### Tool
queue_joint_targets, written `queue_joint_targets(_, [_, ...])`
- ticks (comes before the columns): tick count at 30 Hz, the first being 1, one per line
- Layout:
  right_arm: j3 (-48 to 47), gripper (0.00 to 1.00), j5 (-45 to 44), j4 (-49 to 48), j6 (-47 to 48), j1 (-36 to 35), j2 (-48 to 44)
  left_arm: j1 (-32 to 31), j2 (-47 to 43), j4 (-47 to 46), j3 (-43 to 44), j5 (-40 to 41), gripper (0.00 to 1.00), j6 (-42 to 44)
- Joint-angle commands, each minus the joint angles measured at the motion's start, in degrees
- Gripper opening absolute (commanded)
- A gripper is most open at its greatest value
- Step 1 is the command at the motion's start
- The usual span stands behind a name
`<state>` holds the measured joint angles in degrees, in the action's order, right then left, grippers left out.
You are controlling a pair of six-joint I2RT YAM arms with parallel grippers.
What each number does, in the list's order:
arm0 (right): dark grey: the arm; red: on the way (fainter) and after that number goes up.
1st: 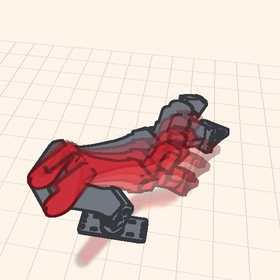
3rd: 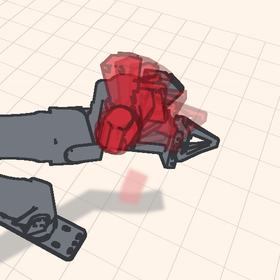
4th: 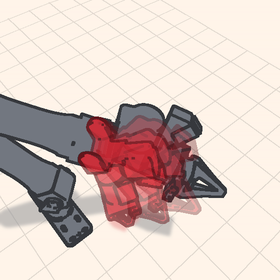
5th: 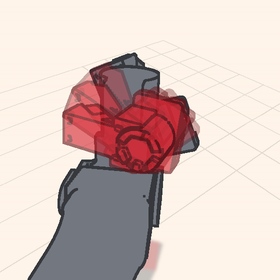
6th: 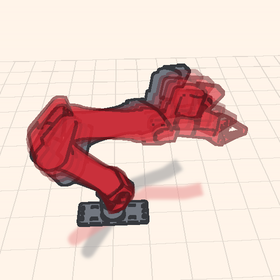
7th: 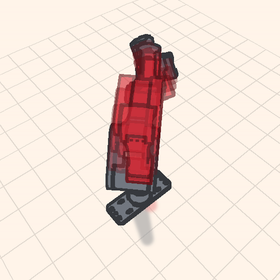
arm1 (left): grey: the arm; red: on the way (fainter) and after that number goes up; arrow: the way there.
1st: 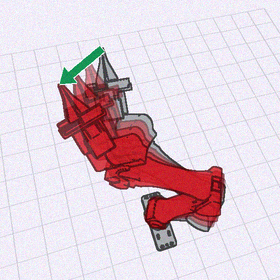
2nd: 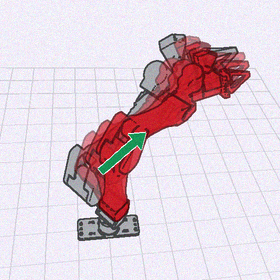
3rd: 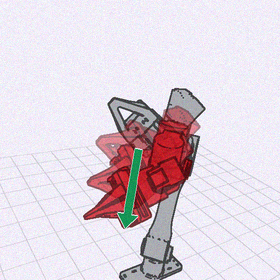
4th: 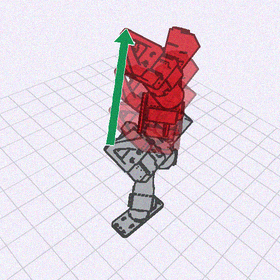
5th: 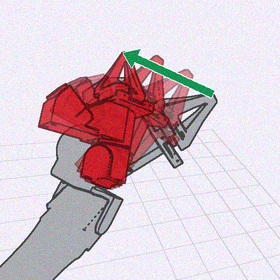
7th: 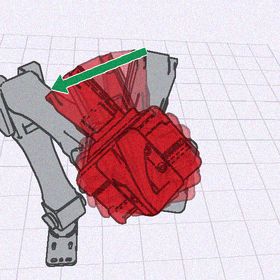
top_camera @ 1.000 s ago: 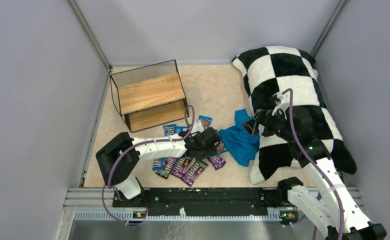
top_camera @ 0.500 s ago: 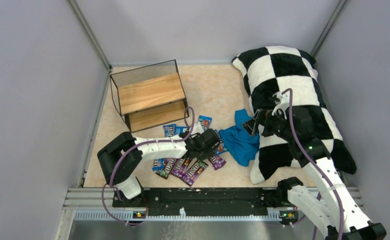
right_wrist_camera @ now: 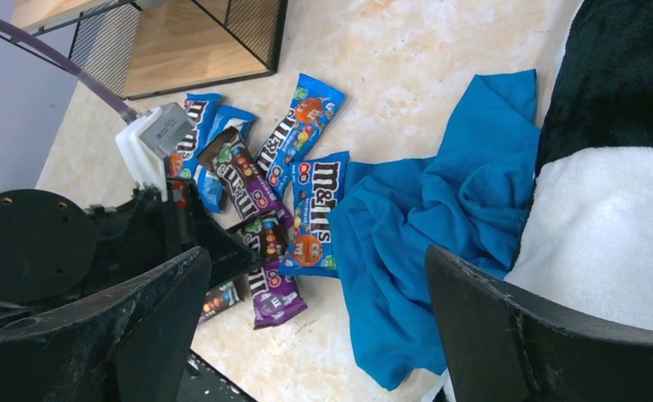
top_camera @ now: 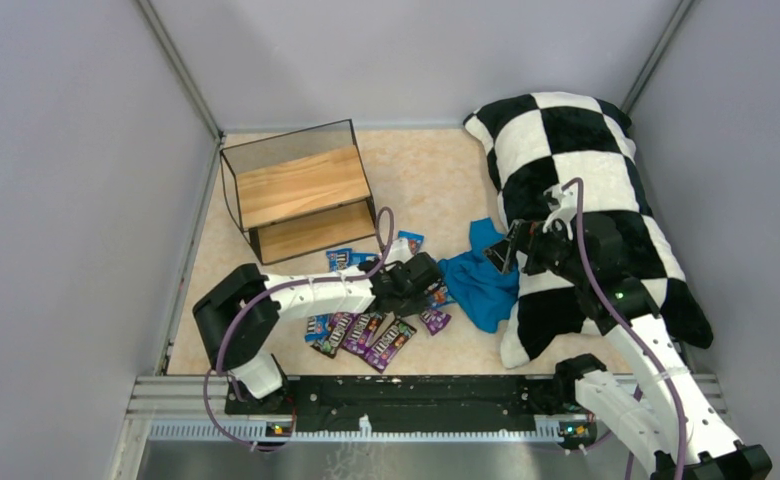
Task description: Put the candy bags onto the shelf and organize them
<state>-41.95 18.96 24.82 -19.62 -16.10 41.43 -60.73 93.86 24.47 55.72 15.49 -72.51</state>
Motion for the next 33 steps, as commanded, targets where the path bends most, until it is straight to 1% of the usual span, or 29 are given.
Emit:
queue_joint_targets(1, [-0.67, 0.99, -0.07, -1.6, 0.14, 0.28, 0.3, 0.2, -4.72, 5.55, 6.23, 0.79, 0.03, 13.13])
queue_joint_targets(5, [-1.36, 0.99, -0.33, -0.37, 0.46, 0.28, 0.16, 0.22, -9.19, 12.79, 11.85, -1.63, 0.01, 24.7])
queue_joint_targets(8, [-1.82, 0.99, -0.28, 0.75, 0.42, 0.28, 0.45, 0.22, -13.52, 19.03, 15.73, -2.7, 0.01, 31.24])
queue_joint_targets(13, [-3.53, 0.99, -1.27, 3.46, 0.61, 0.28, 1.86, 0.69, -20.87, 32.1, 24.12, 3.84, 0.01, 41.19])
queue_joint_targets(16, [-4.32, 0.99, -2.08, 4.4, 0.73, 0.27, 2.93, 3.14, -23.21, 36.12, 30.3, 7.29, 0.01, 48.99])
queue_joint_targets(18, [-4.76, 0.99, -2.61, 4.77, 0.8, 0.28, 3.7, 7.77, -23.16, 36.18, 35.1, 7.56, 0.03, 55.74])
queue_joint_targets(22, [-5.57, 0.99, -3.11, 5.01, 0.72, 0.28, 5.67, 23.64, -17.78, 35.99, 41.54, 4.83, 0.0, 67.21])
queue_joint_targets(25, [-6.35, 0.99, -3.71, 5.28, 0.74, 0.3, 7.1, 28.05, -14.53, 31.12, 43.31, 7.22, 0.0, 71.36])
queue_joint_targets(27, [-6.14, 0.99, -4.09, 4.57, 0.39, 0.28, 7.83, 32.17, -10.52, 28.78, 46.6, 6.51, 0.0, 70.95])
queue_joint_targets(28, [-6.05, 0.99, -4.0, 4.2, 0.11, 0.23, 8.26, 34.57, -8.5, 27.42, 47.74, 3.52, 0.0, 70.75])
queue_joint_targets(30, [-6.31, 0.99, -3.09, 3.77, -0.4, 0.28, 9.37, 37.6, -5.63, 23.25, 47.74, -3.79, 0.0, 73.54])
queue_joint_targets(33, [-6.79, 0.99, -1.22, 3.57, -0.29, 0.26, 10.74, 39.41, -1.66, 19.74, 48.33, -7.01, 0.0, 76.63])
